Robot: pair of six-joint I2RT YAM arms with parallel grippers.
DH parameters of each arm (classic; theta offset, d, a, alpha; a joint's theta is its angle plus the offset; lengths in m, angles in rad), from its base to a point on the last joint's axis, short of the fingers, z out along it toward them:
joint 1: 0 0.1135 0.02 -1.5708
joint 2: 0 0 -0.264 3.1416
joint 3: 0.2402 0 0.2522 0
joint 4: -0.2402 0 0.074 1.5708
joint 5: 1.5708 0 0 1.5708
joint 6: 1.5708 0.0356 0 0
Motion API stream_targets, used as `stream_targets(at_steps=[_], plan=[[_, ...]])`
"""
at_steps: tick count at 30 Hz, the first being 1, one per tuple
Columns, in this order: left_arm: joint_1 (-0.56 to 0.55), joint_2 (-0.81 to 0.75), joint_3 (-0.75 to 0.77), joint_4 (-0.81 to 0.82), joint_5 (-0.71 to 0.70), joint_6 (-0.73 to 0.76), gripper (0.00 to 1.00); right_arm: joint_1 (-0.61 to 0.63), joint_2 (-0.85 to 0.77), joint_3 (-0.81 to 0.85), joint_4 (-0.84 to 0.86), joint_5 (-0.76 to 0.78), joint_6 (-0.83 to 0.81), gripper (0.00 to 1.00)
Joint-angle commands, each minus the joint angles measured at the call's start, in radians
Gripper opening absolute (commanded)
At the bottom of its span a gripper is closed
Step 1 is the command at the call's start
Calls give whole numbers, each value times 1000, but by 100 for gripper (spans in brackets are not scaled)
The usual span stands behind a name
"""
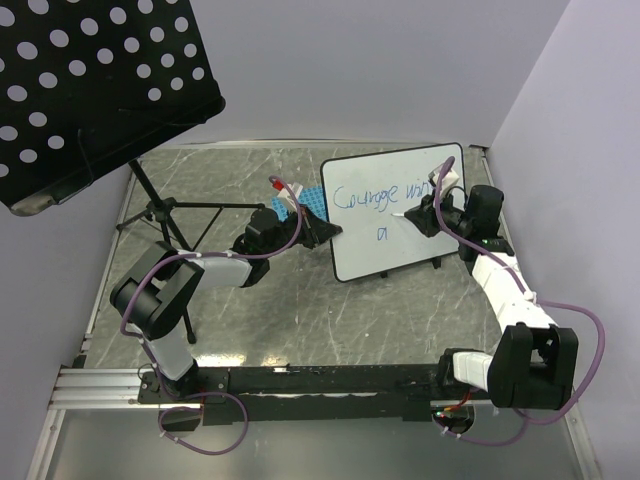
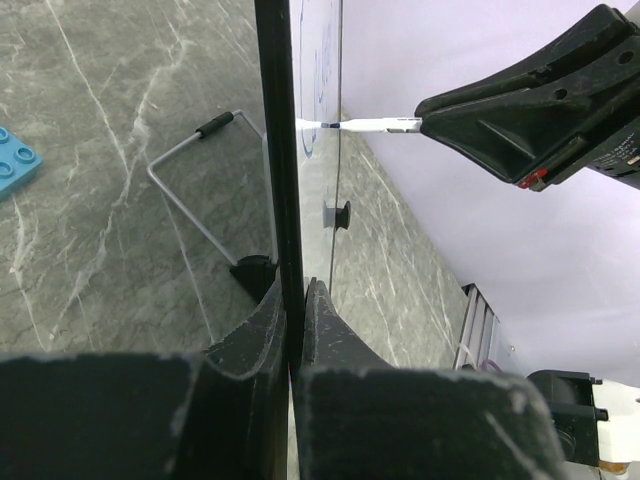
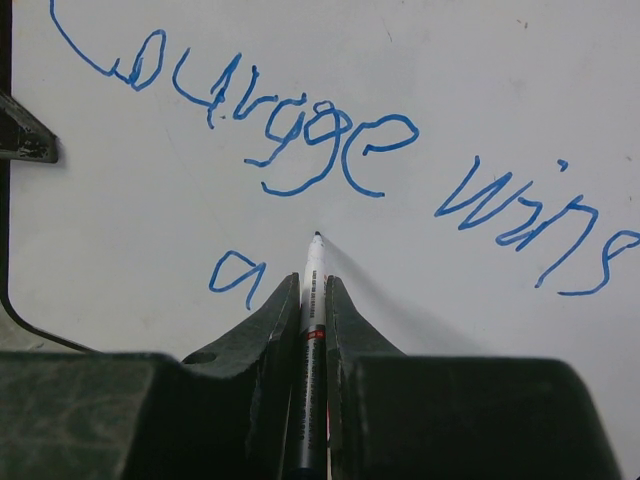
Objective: Write a sentence on the whiteboard
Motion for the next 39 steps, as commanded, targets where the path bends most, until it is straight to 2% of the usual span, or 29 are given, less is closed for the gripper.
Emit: stream_targets(at_steps=[1,27,39], plan=[[-16,0,2,38,49,71,1,2,8,29,-13,-23,-31,0],[-14,-7,-1,33,44,74,1,2,-33,2,-99,-46,-82,0],[-16,-4,1,36,44,76,1,2,-56,-21,-191,-62,-143,0]])
